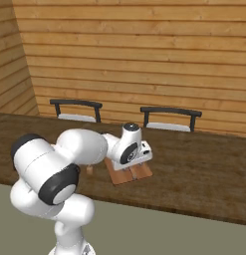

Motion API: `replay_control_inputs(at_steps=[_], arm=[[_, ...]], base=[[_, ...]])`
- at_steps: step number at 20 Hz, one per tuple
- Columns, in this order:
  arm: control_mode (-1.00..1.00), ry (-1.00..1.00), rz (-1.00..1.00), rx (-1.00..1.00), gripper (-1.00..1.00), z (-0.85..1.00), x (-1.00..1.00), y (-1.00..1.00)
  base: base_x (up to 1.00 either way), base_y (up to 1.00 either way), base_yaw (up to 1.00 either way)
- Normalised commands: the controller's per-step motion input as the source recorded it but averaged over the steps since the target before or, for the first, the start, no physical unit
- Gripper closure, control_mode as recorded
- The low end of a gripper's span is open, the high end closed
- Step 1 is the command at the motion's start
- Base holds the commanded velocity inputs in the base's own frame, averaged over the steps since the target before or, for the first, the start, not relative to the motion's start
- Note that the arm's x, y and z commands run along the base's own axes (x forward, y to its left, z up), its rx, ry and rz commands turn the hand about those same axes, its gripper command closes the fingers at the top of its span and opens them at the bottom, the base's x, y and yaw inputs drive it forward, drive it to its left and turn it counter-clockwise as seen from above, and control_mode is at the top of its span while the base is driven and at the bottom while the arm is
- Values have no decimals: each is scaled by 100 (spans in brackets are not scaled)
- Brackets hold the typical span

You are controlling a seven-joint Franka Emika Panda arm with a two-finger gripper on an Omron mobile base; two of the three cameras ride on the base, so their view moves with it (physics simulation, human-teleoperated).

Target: Pick up the knife from the drawer and place it on the cutting board. Then place the meat from the plate to the cutting board.

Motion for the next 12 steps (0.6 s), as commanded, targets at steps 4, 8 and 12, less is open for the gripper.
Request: replay_control_inputs(at_steps=[4, 8, 12], arm=[[-100, 2, 0, 0, -100, 100, -16, 1], [-100, 0, 0, -2, -100, 100, -18, 15], [-100, 3, 0, -3, -100, 100, -3, 35]], base=[[0, 0, 0], [0, 0, 0], [0, 0, 0]])
